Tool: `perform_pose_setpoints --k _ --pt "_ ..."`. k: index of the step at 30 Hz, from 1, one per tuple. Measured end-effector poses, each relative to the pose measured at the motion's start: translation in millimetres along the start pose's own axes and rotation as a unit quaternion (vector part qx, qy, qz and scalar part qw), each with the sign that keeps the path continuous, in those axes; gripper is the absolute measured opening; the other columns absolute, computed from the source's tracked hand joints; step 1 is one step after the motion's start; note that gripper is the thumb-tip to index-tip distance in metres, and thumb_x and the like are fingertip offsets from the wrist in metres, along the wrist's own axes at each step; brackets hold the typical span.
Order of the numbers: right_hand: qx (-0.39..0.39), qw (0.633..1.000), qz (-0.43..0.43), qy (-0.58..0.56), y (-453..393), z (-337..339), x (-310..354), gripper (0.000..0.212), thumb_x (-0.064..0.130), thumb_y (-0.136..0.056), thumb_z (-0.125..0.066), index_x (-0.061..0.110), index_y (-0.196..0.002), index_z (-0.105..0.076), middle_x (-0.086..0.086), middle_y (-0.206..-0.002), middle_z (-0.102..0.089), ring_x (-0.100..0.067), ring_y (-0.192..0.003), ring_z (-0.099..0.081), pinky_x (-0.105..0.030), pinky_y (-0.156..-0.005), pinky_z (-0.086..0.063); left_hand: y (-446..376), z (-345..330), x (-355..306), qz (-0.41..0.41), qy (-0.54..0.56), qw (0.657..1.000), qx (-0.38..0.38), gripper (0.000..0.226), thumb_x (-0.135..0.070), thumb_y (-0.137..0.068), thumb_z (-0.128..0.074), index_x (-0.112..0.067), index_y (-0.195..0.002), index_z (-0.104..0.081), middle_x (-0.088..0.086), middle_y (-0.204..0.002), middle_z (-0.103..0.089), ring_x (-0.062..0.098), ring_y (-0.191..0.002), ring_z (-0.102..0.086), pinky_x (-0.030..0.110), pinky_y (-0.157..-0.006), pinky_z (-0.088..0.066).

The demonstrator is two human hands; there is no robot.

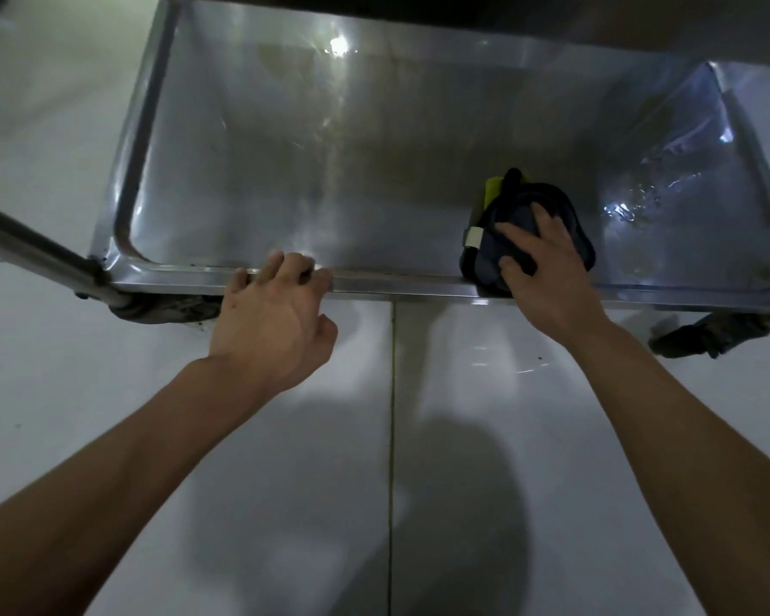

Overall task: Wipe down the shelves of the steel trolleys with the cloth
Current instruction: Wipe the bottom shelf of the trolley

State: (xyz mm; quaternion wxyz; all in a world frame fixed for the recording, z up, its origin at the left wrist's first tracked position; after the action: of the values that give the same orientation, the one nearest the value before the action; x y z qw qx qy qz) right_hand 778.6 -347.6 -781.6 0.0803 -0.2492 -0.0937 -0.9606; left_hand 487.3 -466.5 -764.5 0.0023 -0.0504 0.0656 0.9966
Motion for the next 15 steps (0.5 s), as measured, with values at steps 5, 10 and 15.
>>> perform_pose_setpoints --k 5,10,15 --pt "0.058 0.998 0.007 0.031 -10.4 -6.0 19.4 0.047 0.029 -0.105 -0.038 0.037 -0.151 -0.033 0.003 -0.166 -0.004 -0.025 -0.153 0.002 -0.044 -0.122 -0.004 -4.0 8.4 28.5 -0.001 0.037 0.999 -0.028 0.034 -0.047 -0.090 -0.058 -0.030 -0.118 -0.067 0.001 -0.124 -0.060 0.030 -0.115 -0.056 0.051 -0.089 -0.046" --pt "0.050 0.998 0.045 0.009 -14.5 -29.8 60.9 0.051 0.015 -0.105 -0.033 0.027 -0.155 -0.025 -0.005 -0.166 0.000 -0.032 -0.152 0.007 -0.050 -0.123 -0.002 -9.4 14.1 86.2 0.104 0.046 0.992 -0.047 0.030 -0.049 -0.096 -0.046 -0.035 -0.112 -0.066 0.003 -0.132 -0.055 0.034 -0.126 -0.047 0.059 -0.096 -0.040" --pt "0.056 0.991 0.108 0.046 -37.0 -68.2 123.2 0.048 0.019 -0.106 -0.034 0.024 -0.153 -0.031 -0.008 -0.166 -0.002 -0.037 -0.151 0.003 -0.051 -0.122 -0.006 0.4 2.1 103.0 0.084 0.008 0.996 -0.024 0.044 -0.054 -0.101 -0.034 -0.034 -0.135 -0.053 0.003 -0.139 -0.050 0.035 -0.132 -0.044 0.064 -0.101 -0.039"
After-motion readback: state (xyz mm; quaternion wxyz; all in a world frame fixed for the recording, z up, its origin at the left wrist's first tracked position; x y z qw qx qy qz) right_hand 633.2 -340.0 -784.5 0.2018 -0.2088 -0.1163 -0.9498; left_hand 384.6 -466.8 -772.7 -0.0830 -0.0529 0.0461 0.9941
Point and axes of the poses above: each hand's wrist, its own y-axis away from the middle knuckle, its own z-axis out of the back of the hand, x = y × z, the point moved 2 cm from there along -y, towards the middle knuckle
